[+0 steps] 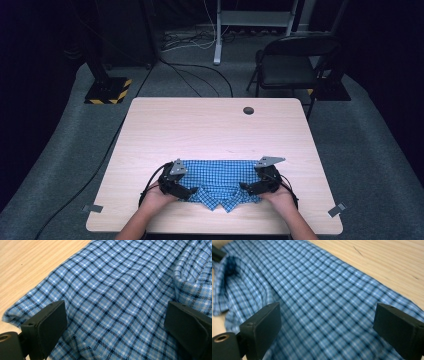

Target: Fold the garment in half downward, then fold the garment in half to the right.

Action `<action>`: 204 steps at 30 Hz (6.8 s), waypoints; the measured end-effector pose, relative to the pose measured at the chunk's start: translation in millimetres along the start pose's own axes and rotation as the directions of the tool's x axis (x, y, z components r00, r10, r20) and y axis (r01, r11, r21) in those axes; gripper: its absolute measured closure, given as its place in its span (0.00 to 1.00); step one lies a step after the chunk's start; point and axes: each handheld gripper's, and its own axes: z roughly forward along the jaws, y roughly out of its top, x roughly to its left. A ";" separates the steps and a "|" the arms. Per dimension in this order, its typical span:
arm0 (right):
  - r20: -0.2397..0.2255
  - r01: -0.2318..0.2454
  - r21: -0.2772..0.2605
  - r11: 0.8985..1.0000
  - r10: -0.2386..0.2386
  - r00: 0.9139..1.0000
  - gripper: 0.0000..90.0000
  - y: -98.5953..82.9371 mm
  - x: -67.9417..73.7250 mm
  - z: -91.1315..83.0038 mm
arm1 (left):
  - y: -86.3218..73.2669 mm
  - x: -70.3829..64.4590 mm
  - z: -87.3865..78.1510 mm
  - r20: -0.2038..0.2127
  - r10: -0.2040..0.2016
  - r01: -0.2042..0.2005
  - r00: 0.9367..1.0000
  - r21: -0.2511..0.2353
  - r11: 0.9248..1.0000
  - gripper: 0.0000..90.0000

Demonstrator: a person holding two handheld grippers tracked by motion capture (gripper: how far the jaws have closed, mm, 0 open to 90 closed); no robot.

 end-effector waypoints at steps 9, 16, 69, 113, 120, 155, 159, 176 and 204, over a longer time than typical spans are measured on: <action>0.004 0.013 0.028 1.000 -0.013 1.000 0.06 -16.9 -12.3 -4.5 | -0.1 -4.3 1.6 -0.006 0.022 -0.021 1.000 0.012 1.000 0.03; 0.023 0.065 0.059 0.996 -0.066 0.998 0.08 -24.0 -11.3 -1.4 | -1.9 -3.9 3.1 -0.007 0.022 -0.022 1.000 0.018 1.000 0.04; 0.026 0.082 -0.060 0.995 -0.080 0.996 0.09 -13.8 21.7 -10.6 | -8.7 28.3 -36.4 -0.032 -0.146 0.142 0.989 -0.099 0.985 0.09; -0.066 0.149 -0.040 0.988 -0.151 0.986 0.12 31.3 68.0 12.2 | -6.3 58.5 -36.0 -0.061 -0.244 0.239 0.968 -0.082 0.968 0.14; -0.086 0.155 -0.031 0.987 -0.157 0.984 0.12 31.6 73.6 19.0 | -3.1 61.9 -34.6 -0.060 -0.240 0.235 0.969 -0.079 0.969 0.23; -0.176 0.182 -0.048 0.982 -0.187 0.966 0.12 47.1 104.0 45.3 | 12.2 82.3 -3.4 -0.050 -0.212 0.214 0.976 0.033 0.976 0.54; -0.187 0.185 -0.051 0.981 -0.192 0.963 0.12 48.8 107.7 48.5 | 10.6 80.7 -0.4 -0.043 -0.224 0.225 0.974 0.036 0.974 0.56; -0.214 0.228 -0.046 0.973 -0.232 0.949 0.13 62.5 129.0 65.6 | 6.5 68.8 1.7 -0.077 -0.223 0.223 0.972 0.001 0.975 0.62; -0.274 0.321 -0.001 0.947 -0.308 0.911 0.22 71.7 169.2 98.7 | 9.0 63.3 2.9 -0.105 -0.200 0.203 0.974 0.019 0.979 0.58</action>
